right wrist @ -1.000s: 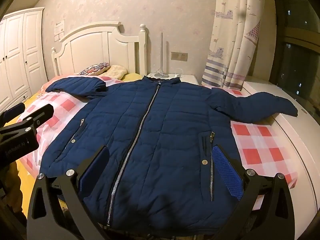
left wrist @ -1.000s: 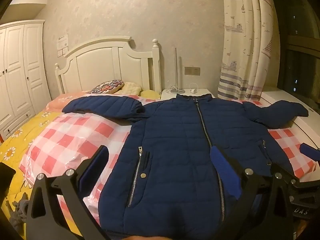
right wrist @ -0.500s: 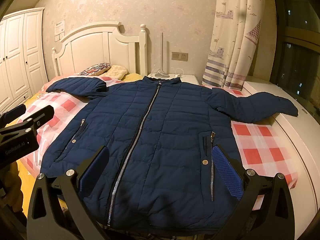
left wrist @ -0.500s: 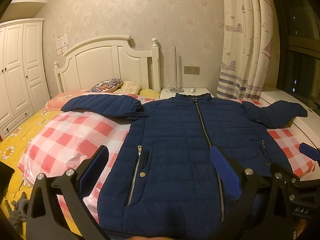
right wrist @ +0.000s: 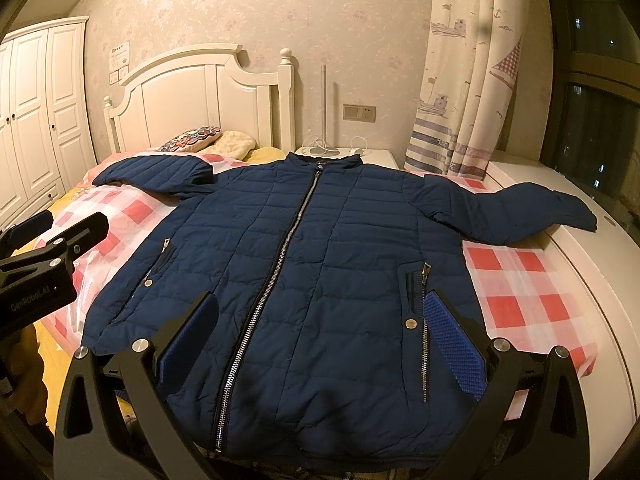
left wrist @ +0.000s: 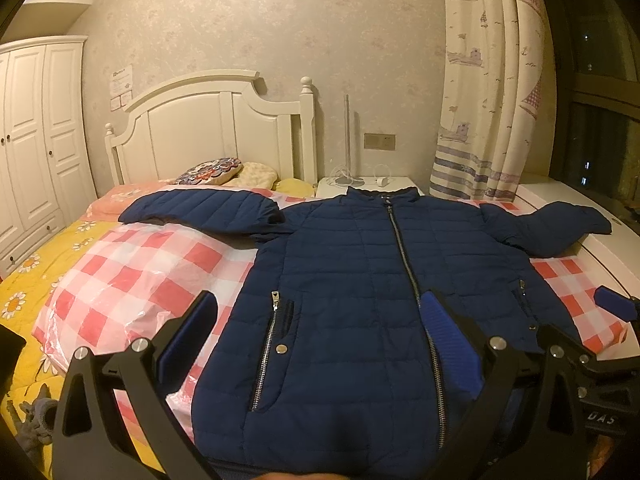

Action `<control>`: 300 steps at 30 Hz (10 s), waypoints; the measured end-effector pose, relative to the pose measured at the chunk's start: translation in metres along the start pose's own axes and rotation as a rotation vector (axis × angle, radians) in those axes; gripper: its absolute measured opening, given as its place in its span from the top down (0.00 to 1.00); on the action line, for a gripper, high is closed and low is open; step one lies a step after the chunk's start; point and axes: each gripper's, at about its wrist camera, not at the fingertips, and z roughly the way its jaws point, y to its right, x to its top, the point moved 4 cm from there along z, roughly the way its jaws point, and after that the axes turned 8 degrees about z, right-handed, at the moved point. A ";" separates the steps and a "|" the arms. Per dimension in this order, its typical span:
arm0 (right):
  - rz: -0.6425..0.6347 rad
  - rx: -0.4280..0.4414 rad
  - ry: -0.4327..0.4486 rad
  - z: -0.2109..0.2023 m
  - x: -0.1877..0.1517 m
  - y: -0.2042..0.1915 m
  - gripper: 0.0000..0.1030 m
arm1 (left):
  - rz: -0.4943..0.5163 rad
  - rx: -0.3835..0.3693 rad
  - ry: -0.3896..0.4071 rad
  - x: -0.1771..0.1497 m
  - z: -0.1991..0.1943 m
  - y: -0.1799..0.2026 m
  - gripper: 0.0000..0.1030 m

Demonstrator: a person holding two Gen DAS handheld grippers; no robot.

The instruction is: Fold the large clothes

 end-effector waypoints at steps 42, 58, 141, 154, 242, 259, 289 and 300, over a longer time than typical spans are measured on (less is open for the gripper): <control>0.029 0.008 0.001 -0.001 -0.003 0.003 0.04 | -0.006 -0.033 0.037 0.000 -0.006 0.001 0.02; 0.036 0.009 0.003 -0.002 -0.002 0.004 0.04 | -0.005 -0.032 0.037 0.000 -0.006 0.001 0.02; 0.582 -0.331 0.029 0.261 0.143 0.325 0.69 | 0.022 -0.175 -0.455 0.031 0.370 0.020 0.02; -0.095 0.054 -0.256 0.312 0.102 0.015 0.69 | 0.002 -0.185 -0.446 0.036 0.379 0.027 0.02; 0.206 -0.007 -0.353 0.311 0.085 0.124 0.57 | 0.172 -0.136 -0.258 0.047 0.336 0.050 0.08; 0.295 -0.106 -0.417 0.371 0.137 0.156 0.62 | -0.158 -0.278 -0.159 0.047 0.336 -0.003 0.02; 0.134 -0.070 -0.272 0.304 0.138 0.062 0.30 | -0.255 -0.281 -0.218 0.040 0.355 -0.017 0.02; 0.068 -0.075 -0.375 0.290 0.096 0.037 0.22 | -0.208 -0.235 -0.223 0.046 0.332 -0.021 0.03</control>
